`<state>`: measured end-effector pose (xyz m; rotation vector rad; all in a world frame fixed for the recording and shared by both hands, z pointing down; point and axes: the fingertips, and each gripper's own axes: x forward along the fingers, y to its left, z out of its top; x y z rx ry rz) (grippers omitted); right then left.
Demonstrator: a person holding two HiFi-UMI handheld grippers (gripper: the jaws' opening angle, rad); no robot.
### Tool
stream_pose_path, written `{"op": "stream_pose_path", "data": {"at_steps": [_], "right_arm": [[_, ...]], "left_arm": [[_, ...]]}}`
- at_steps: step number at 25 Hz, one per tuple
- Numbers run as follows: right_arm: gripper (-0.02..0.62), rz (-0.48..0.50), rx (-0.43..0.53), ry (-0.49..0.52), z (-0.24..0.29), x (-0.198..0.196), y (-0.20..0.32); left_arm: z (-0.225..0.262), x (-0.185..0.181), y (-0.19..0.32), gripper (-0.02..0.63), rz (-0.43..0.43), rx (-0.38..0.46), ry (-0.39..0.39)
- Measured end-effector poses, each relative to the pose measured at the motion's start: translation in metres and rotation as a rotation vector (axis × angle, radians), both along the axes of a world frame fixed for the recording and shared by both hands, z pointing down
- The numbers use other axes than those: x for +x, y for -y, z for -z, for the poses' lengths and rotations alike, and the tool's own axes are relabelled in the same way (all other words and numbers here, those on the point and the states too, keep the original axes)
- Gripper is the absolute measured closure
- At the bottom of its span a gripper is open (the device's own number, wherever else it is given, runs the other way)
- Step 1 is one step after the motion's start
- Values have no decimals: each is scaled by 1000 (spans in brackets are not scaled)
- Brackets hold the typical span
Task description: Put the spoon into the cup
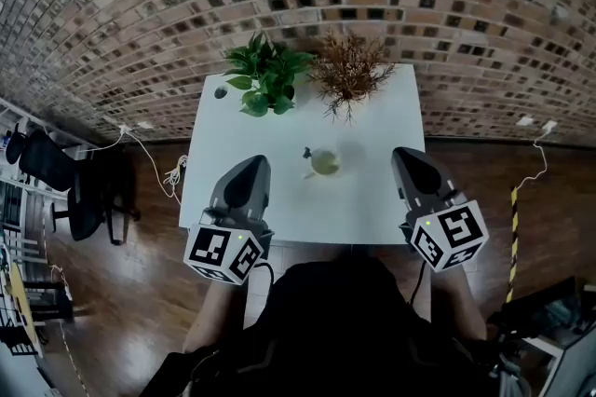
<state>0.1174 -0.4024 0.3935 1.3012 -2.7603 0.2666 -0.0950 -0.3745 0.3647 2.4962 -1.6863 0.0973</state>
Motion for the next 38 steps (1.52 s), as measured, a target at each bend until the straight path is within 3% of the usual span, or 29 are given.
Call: {"op": "stream_pose_path", "data": {"at_steps": [10, 15, 21, 32, 38], "right_arm": [[589, -139, 6, -57, 22, -36, -77], [589, -229, 0, -90, 26, -35, -117], [589, -269, 15, -82, 41, -29, -148], [589, -194, 78, -57, 67, 4, -148], [589, -155, 72, -55, 61, 17, -145]], "left_arm": [[14, -45, -56, 594, -126, 57, 8], [6, -54, -78, 594, -181, 37, -46], [6, -54, -91, 594, -201, 16, -94], [35, -25, -116, 594, -94, 51, -26], [40, 5, -124, 594, -110, 47, 0]]}}
